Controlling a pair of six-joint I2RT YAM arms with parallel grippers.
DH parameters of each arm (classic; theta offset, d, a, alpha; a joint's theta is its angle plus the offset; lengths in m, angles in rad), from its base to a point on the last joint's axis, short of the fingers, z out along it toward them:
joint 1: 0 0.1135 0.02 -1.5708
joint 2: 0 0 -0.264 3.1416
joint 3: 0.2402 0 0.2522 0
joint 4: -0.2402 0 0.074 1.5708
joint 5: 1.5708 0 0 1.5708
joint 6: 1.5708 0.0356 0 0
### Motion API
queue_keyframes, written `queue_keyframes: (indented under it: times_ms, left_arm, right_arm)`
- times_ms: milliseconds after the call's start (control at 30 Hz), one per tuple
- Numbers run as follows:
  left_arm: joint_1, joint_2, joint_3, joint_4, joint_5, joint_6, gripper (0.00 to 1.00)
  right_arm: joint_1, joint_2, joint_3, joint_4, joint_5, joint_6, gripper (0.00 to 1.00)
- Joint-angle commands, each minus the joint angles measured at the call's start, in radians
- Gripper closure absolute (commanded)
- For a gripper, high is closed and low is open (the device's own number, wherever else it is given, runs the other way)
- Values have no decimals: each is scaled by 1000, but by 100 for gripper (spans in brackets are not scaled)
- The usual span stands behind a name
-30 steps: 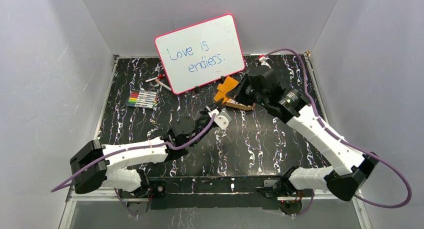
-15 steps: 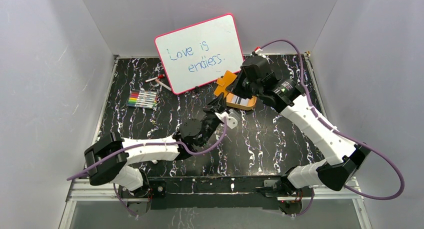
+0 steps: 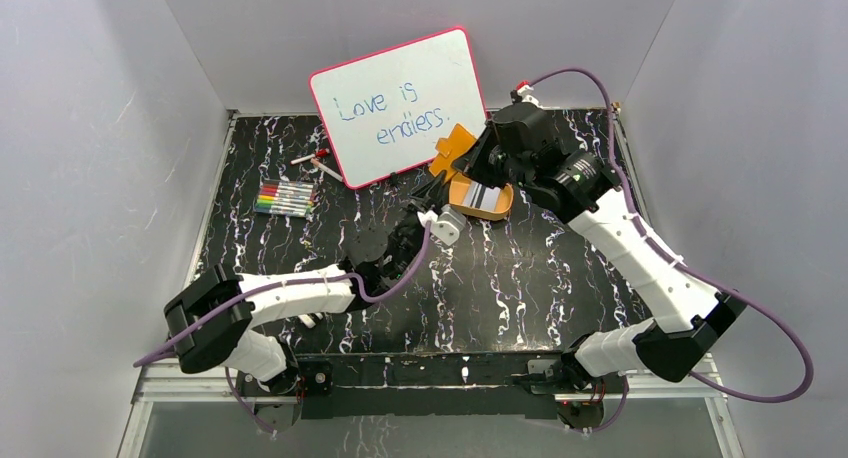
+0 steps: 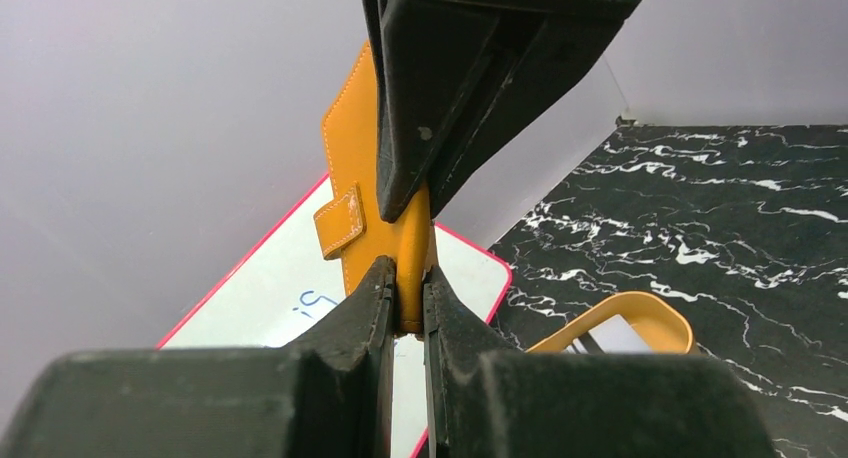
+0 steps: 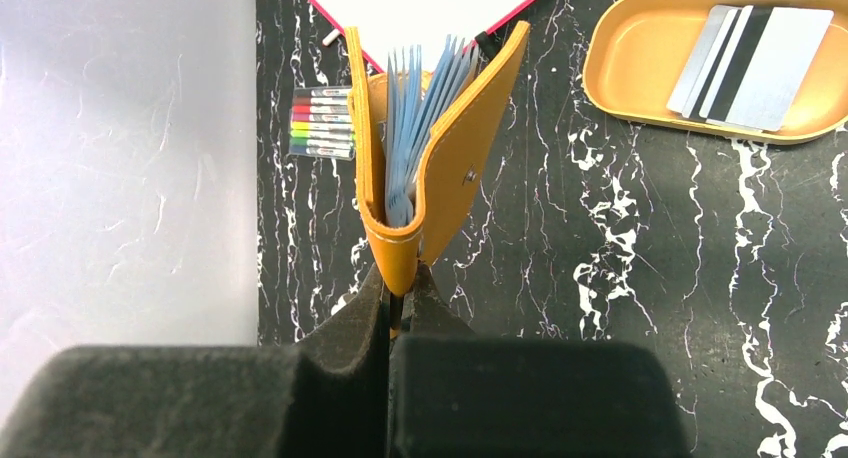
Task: Put the credit cards into the card holder
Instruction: Pick up the card holder from the center of the board.
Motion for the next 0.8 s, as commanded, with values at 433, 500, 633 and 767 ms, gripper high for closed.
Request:
queue_keyframes:
  times_ms: [433,500,633,767]
  left_arm:
    - [181,-39,74,-339,-185,-265,100]
    - [195,-47,96,-377,-166,-303,100]
    - [216,-54,120,-406,-156,-317,100]
    - [267,-74,149,-448,-134,-386,100]
  right_arm:
    - [14,-225,-76,54,-66,6,100]
    - [13,-213,-65,54,-66,6,100]
    - [13,-199,-43,583,-829,-161,0]
    - [14,-242,-91,633,-833,-165,0]
